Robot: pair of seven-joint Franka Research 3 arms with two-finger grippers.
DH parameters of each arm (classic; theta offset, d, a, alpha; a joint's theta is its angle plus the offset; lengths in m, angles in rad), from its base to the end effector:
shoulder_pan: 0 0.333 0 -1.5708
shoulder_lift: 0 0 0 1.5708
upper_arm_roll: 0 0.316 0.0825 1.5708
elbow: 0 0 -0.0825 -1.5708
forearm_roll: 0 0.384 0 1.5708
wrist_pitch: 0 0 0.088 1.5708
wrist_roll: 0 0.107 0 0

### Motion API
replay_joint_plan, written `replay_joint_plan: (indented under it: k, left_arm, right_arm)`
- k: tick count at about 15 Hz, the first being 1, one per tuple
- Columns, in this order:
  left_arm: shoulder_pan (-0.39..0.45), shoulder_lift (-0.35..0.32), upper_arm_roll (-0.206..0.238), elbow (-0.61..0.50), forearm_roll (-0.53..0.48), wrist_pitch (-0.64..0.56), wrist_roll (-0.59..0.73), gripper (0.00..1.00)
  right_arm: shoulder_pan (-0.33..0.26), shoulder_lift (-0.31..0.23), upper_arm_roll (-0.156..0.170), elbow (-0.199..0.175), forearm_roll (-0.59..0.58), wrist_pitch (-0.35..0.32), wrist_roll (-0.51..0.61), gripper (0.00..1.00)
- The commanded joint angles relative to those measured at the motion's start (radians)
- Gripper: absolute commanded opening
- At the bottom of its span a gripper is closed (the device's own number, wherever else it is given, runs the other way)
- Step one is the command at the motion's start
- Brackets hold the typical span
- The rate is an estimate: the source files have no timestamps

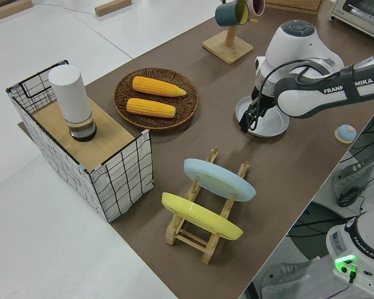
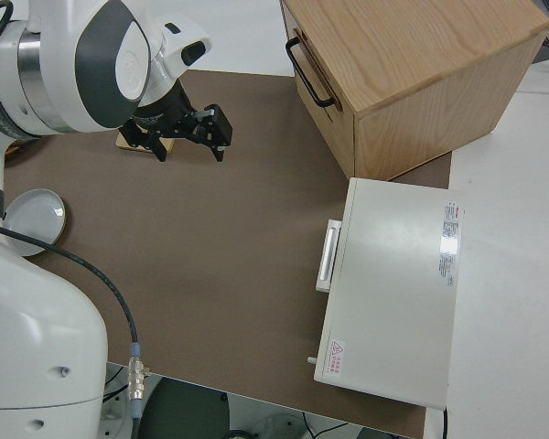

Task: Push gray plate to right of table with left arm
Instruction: 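Move the left gripper down to the near edge of the gray plate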

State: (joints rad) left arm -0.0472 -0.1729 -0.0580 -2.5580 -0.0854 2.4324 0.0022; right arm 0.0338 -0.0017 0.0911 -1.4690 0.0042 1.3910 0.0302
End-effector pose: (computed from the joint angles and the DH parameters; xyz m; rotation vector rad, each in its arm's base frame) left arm 0.4410 -0.0464 0.3330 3.0906 -0.0669 0.0693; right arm 0.5307 0.0672 0.6575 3.1338 0.1494 -0.1199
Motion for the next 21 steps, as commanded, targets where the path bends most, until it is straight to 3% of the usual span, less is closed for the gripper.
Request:
replay_joint_plan:
  k: [1,7,8,9,13,15,17,21]
  left_arm:
    - [-0.057,0.042,0.007,-0.022,-0.013,0.065,-0.057,0.99]
    - [-0.056,0.076,0.007,-0.025,-0.013,0.086,-0.06,0.99]
    - [-0.056,0.078,0.007,-0.025,-0.013,0.086,-0.059,0.95]
    - [-0.056,0.078,0.007,-0.024,-0.013,0.086,-0.059,0.89]
    - [-0.056,0.073,0.007,-0.024,-0.013,0.086,-0.06,0.27]
    - [-0.056,0.072,0.007,-0.024,-0.013,0.085,-0.06,0.07]
    - [-0.056,0.072,0.007,-0.024,-0.013,0.085,-0.06,0.0]
    - [-0.059,0.075,0.007,-0.021,-0.013,0.086,-0.08,0.0]
  right_arm:
    - [-0.011,-0.008,0.006,-0.001,0.008,-0.012,-0.001,0.983]
    - [-0.011,-0.008,0.004,-0.001,0.008,-0.012,-0.003,0.983]
    - [-0.011,-0.008,0.006,-0.001,0.008,-0.012,-0.003,0.983]
    - [-0.011,-0.008,0.006,-0.001,0.008,-0.012,-0.003,0.983]
    - [-0.011,-0.008,0.004,-0.001,0.008,-0.012,-0.003,0.983]
    - [-0.011,-0.008,0.006,0.001,0.008,-0.012,-0.001,0.983]
    - [-0.011,-0.008,0.006,0.001,0.008,-0.012,-0.003,0.983]
    - [-0.011,-0.008,0.006,0.001,0.008,-0.012,-0.001,0.983]
